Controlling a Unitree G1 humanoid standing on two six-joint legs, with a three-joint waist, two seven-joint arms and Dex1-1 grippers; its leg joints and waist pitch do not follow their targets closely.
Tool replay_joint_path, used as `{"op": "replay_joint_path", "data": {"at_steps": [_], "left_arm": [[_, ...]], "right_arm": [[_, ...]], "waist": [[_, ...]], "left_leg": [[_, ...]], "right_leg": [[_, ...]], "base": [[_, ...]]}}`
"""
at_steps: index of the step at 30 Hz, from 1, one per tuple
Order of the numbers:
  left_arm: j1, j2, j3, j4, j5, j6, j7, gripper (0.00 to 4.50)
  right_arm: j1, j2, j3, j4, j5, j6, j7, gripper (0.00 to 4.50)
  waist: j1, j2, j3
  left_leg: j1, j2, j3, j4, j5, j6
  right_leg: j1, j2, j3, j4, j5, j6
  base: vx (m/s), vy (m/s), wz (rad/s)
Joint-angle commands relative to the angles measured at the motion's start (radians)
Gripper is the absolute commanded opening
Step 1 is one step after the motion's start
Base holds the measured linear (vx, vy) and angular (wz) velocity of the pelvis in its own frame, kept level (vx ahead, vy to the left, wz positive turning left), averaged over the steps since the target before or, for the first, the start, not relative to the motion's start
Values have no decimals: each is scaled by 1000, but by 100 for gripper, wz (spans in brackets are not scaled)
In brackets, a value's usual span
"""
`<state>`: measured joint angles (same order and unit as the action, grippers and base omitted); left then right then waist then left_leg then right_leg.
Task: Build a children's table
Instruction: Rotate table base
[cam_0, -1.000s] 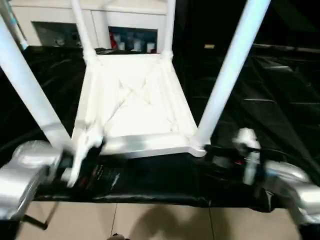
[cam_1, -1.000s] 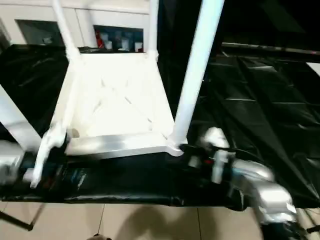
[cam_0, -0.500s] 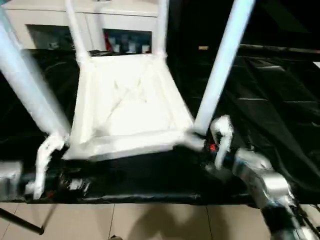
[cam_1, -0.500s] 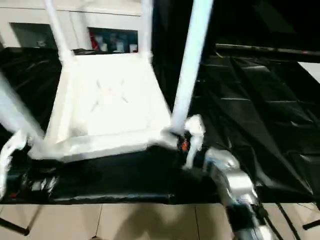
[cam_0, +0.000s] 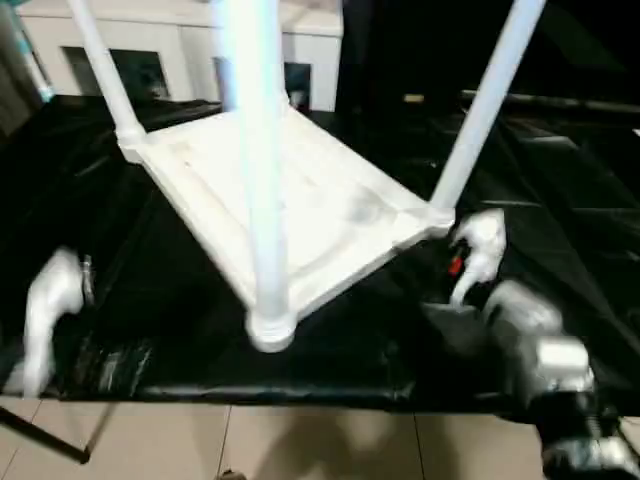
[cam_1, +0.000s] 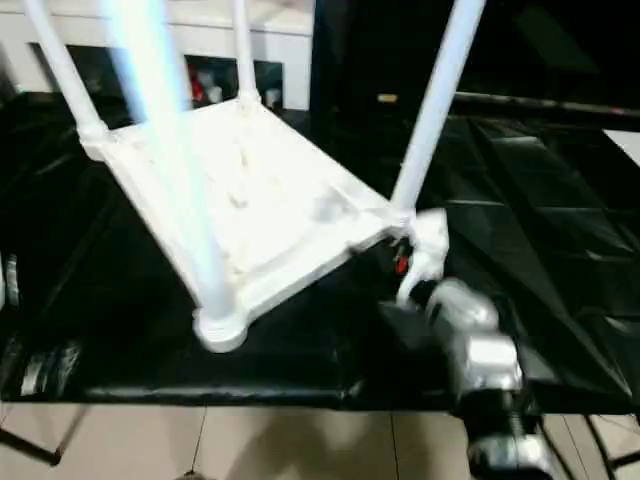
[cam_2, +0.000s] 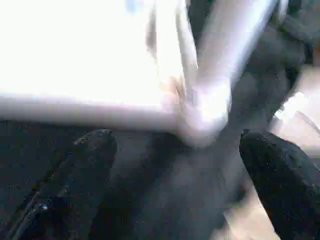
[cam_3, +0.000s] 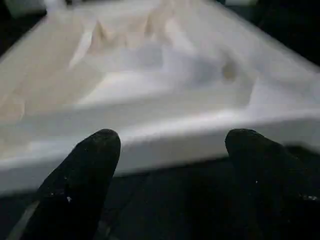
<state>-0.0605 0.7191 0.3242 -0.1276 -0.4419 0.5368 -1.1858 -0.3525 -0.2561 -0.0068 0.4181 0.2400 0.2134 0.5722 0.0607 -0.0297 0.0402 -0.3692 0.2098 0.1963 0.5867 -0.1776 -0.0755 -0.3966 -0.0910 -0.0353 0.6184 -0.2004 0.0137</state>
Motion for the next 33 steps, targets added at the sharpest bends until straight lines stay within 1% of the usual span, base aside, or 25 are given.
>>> {"op": "replay_joint_path", "data": {"at_steps": [1,2,3,4,5,7,8,9,10,11,14,15,16,17,19,20,22,23,24,25,27,29,30,31,33], "left_arm": [[-68,-41,-14,-16,-37,-36,45,445],[-71,-43,-16,-16,-38,-37,45,445],[-113,-71,-37,-7,-39,-43,58,445],[-142,-88,-62,9,-29,-55,57,445],[-159,-96,-80,22,-22,-66,55,445],[-196,-124,-132,44,-17,-76,26,445],[-200,-128,-137,46,-16,-77,23,445],[-225,-152,-162,54,-18,-78,8,445],[-243,-168,-181,55,-27,-67,0,445],[-258,-181,-197,54,-38,-58,-3,445],[-290,-216,-245,81,-27,-90,-8,445],[-312,-240,-271,103,-22,-110,-5,445],[-322,-248,-280,112,-21,-115,-4,445],[-333,-259,-292,120,-24,-118,-6,445],[-361,-298,-316,147,-31,-117,-19,445],[-374,-316,-330,161,-28,-122,-24,445],[-396,-344,-364,180,-18,-128,-30,445],[-396,-344,-364,180,-18,-128,-30,445],[-416,-373,-402,200,-4,-142,-32,445],[-424,-384,-417,208,0,-147,-34,445],[-445,-413,-449,233,16,-172,-31,445],[-476,-453,-488,276,60,-206,-5,445],[-500,-503,-517,321,93,-261,15,445],[-501,-505,-519,323,94,-264,16,445],[-518,-545,-544,358,122,-299,41,445]], "right_arm": [[2,-17,-1,21,-42,22,-48,384],[2,-17,-1,22,-43,22,-49,384],[1,-18,-1,38,-58,17,-69,384],[-3,-16,-2,50,-62,25,-81,384],[-6,-14,-2,56,-61,33,-87,384],[-15,-8,7,72,-72,31,-97,384],[-16,-7,8,74,-73,31,-97,384],[-23,1,13,81,-79,29,-102,384],[-29,7,17,87,-82,27,-107,384],[-36,13,20,92,-85,27,-111,384],[-55,30,33,117,-95,17,-119,384],[-69,41,39,137,-103,8,-124,384],[-75,45,40,146,-105,4,-124,384],[-83,52,41,157,-104,-1,-120,384],[-108,71,42,194,-104,-18,-120,384],[-119,80,44,212,-106,-27,-118,384],[-136,94,49,242,-109,-39,-111,384],[-136,94,49,242,-109,-39,-111,384],[-152,108,55,268,-111,-49,-103,384],[-159,114,57,278,-111,-52,-100,384],[-175,125,60,302,-113,-63,-93,384],[-190,138,59,321,-109,-73,-87,384],[-201,148,62,342,-112,-88,-82,384],[-202,148,62,343,-112,-89,-81,384],[-208,153,65,355,-116,-96,-77,384]], "waist": [[0,12,-52],[1,12,-53],[-1,8,-52],[-1,10,-52],[-2,5,-54],[-3,3,-55],[-3,2,-56],[-4,6,-56],[-4,6,-55],[-3,3,-57],[-2,4,-56],[-2,1,-56],[-2,2,-56],[-3,0,-56],[-2,-2,-57],[-2,-3,-58],[-1,-1,-59],[-1,-2,-57],[-1,-3,-58],[-2,-4,-60],[-2,-3,-59],[-2,-5,-58],[-2,-6,-59],[-2,-7,-58],[-3,-8,-61]], "left_leg": [[18,9,-5,-74,-213,-19],[20,10,-4,-73,-212,-22],[17,8,-4,-73,-214,-23],[17,8,-4,-72,-218,-25],[20,6,-3,-70,-217,-25],[14,7,-5,-70,-205,-24],[14,6,-5,-69,-198,-22],[12,6,-4,-67,-182,-16],[15,7,-3,-67,-189,-16],[16,8,-3,-66,-195,-17],[15,8,-3,-67,-199,-19],[16,8,-2,-66,-203,-18],[17,8,-2,-66,-205,-19],[14,8,-3,-66,-204,-21],[15,9,-2,-65,-202,-21],[14,9,-2,-65,-197,-20],[14,10,-3,-64,-188,-18],[13,10,-3,-65,-182,-16],[12,9,-3,-64,-178,-13],[13,10,-2,-63,-169,-8],[12,10,-2,-63,-168,-5],[10,11,-3,-64,-177,-4],[12,11,-2,-63,-181,-3],[11,10,-3,-63,-182,-3],[7,11,-5,-62,-170,1]], "right_leg": [[35,-24,27,-61,-104,-215],[33,-25,28,-61,-106,-215],[35,-24,28,-62,-114,-208],[35,-25,28,-63,-121,-204],[34,-24,29,-64,-132,-196],[39,-26,29,-62,-127,-191],[38,-26,29,-62,-124,-189],[38,-26,30,-60,-99,-196],[35,-25,30,-63,-106,-196],[35,-26,29,-61,-108,-204],[36,-27,29,-60,-117,-206],[35,-27,30,-62,-126,-203],[34,-27,30,-63,-130,-203],[37,-27,30,-62,-129,-203],[36,-27,30,-62,-132,-203],[37,-29,30,-61,-127,-205],[37,-29,29,-59,-110,-211],[39,-28,29,-58,-95,-212],[41,-28,29,-58,-89,-212],[40,-28,29,-56,-74,-217],[41,-29,28,-57,-73,-223],[42,-30,29,-59,-82,-221],[42,-31,30,-62,-85,-219],[44,-32,29,-62,-89,-219],[49,-34,29,-58,-73,-220]], "base": [[0,0,0],[0,0,0],[0,0,0],[0,0,0],[0,0,0],[0,0,0],[0,0,0],[0,0,0],[0,0,0],[0,0,0],[0,0,0],[0,0,0],[0,0,0],[0,0,0],[0,0,0],[0,0,0],[0,0,0],[0,0,0],[0,0,0],[0,0,0],[0,0,0],[0,0,0],[0,0,0],[0,0,0],[0,0,0]]}}
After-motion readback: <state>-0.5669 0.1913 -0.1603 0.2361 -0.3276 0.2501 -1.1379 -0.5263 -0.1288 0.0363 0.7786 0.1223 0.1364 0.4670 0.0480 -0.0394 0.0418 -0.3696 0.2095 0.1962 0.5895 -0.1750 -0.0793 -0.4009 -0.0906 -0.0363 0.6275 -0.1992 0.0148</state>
